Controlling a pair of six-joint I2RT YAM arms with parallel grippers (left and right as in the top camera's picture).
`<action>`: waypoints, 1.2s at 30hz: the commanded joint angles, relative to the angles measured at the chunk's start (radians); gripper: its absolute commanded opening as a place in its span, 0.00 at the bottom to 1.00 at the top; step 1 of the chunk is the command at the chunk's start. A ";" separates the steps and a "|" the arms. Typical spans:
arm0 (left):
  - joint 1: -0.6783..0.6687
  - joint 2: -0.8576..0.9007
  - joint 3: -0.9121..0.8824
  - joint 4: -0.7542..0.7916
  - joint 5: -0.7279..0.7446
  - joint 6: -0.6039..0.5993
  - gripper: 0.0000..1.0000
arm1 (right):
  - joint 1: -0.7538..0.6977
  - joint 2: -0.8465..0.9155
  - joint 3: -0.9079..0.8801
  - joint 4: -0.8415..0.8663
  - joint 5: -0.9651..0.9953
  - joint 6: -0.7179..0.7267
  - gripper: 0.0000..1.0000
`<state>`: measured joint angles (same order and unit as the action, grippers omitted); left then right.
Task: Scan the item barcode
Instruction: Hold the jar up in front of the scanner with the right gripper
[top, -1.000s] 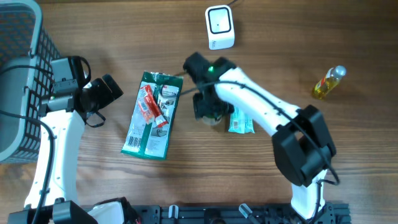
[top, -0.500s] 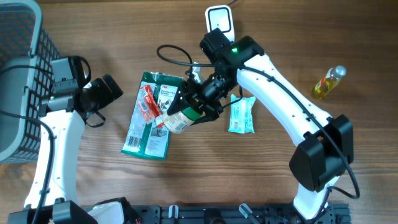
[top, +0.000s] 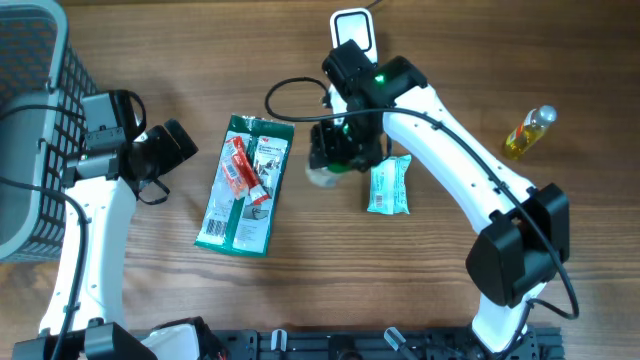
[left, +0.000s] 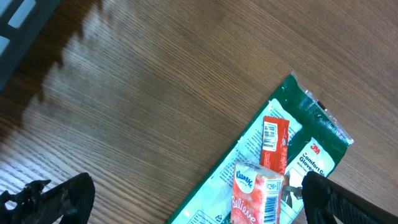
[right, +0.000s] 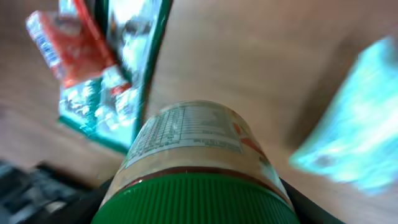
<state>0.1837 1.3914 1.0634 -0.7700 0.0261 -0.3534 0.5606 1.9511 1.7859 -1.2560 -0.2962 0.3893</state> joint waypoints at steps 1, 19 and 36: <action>0.003 0.006 0.004 0.002 -0.009 0.001 1.00 | -0.033 -0.027 0.196 -0.008 0.077 -0.151 0.16; 0.003 0.006 0.004 0.002 -0.009 0.001 1.00 | -0.110 0.143 0.346 0.438 0.488 -0.274 0.04; 0.003 0.006 0.004 0.002 -0.009 0.001 1.00 | -0.175 0.446 0.346 1.012 0.400 -0.312 0.04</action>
<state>0.1837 1.3914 1.0634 -0.7696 0.0265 -0.3534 0.3836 2.3638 2.1174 -0.3073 0.1490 0.0883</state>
